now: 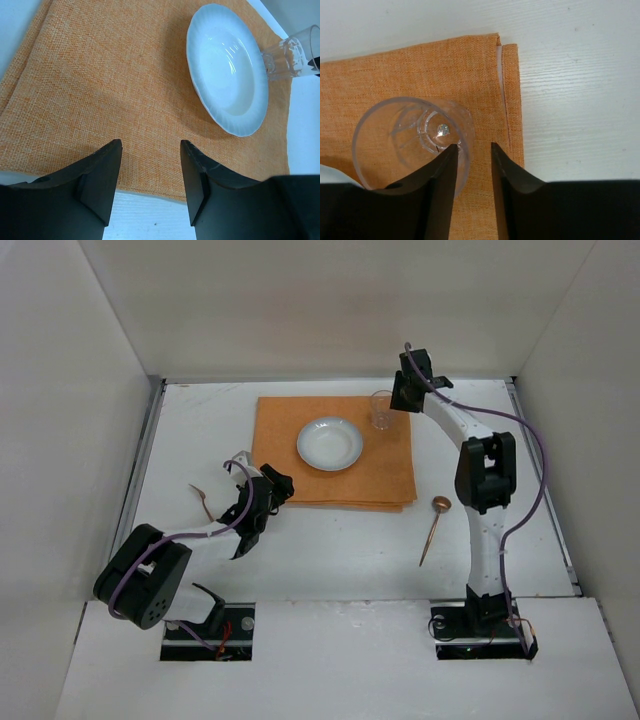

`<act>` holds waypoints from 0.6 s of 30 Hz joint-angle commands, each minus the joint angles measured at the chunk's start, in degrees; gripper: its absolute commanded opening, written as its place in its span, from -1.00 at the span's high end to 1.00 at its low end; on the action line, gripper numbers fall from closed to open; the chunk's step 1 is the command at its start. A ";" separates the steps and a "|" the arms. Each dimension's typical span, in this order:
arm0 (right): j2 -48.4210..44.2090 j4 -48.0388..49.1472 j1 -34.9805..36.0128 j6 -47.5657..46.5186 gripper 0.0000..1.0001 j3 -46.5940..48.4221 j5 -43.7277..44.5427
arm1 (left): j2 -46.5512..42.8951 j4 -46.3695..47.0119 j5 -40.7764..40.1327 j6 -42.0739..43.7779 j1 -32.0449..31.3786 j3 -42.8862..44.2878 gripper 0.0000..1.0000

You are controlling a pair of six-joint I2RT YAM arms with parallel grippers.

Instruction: Set the dinner table for one person

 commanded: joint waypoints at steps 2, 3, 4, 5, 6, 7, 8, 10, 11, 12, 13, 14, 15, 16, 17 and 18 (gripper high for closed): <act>-3.62 0.37 1.00 -0.25 0.11 1.51 1.65 | -0.54 1.47 0.06 0.09 0.64 0.28 0.05; -5.11 1.16 1.18 -0.07 0.09 0.63 1.65 | -0.63 1.47 -0.29 0.27 0.47 0.28 0.05; -6.26 1.86 1.36 0.02 0.07 0.01 1.65 | -0.63 1.47 -0.38 0.44 0.46 0.28 0.05; -7.83 2.74 1.53 0.19 0.05 -0.78 1.65 | -0.28 1.47 -0.03 0.18 0.64 0.28 0.05; -9.33 3.36 1.71 0.45 0.05 -1.39 1.39 | -0.19 1.47 0.15 0.01 0.64 0.28 0.05; -10.74 3.80 2.06 0.72 0.05 -2.09 1.04 | -0.19 1.47 0.24 -0.08 0.73 0.28 0.05; -12.23 4.32 2.32 0.98 0.05 -2.97 0.95 | -0.19 1.47 0.32 -0.08 0.64 0.28 0.05; -15.31 5.90 2.85 1.07 0.05 -5.60 1.21 | 0.07 1.47 0.32 -0.08 0.46 0.46 0.05; -16.89 6.61 2.85 1.33 0.04 -6.92 1.39 | 0.33 1.47 0.32 -0.08 0.55 0.54 0.05; -18.47 7.22 3.03 1.77 0.03 -8.33 1.56 | 0.34 1.47 0.41 -0.17 0.64 0.54 0.05; -20.57 7.92 3.11 2.21 0.00 -10.26 1.74 | -0.01 1.47 0.59 -0.17 0.64 0.37 0.05; -23.12 9.15 3.29 2.82 -0.02 -13.23 2.09 | -0.45 1.47 0.50 -0.17 0.64 0.28 0.05; -26.36 11.16 3.47 3.70 -0.02 -17.27 2.61 | -0.63 1.47 0.07 -0.08 0.47 0.19 0.05; -29.96 13.62 3.73 4.84 -0.02 -22.35 3.23 | -0.63 1.47 0.06 0.01 0.46 0.19 0.05; -33.65 16.17 3.99 6.16 0.02 -27.97 3.93 | -0.63 1.47 0.06 0.01 0.64 0.19 0.05; -37.43 18.89 4.17 7.82 0.16 -33.86 5.24 | -0.63 1.47 0.23 -0.17 0.73 0.11 0.05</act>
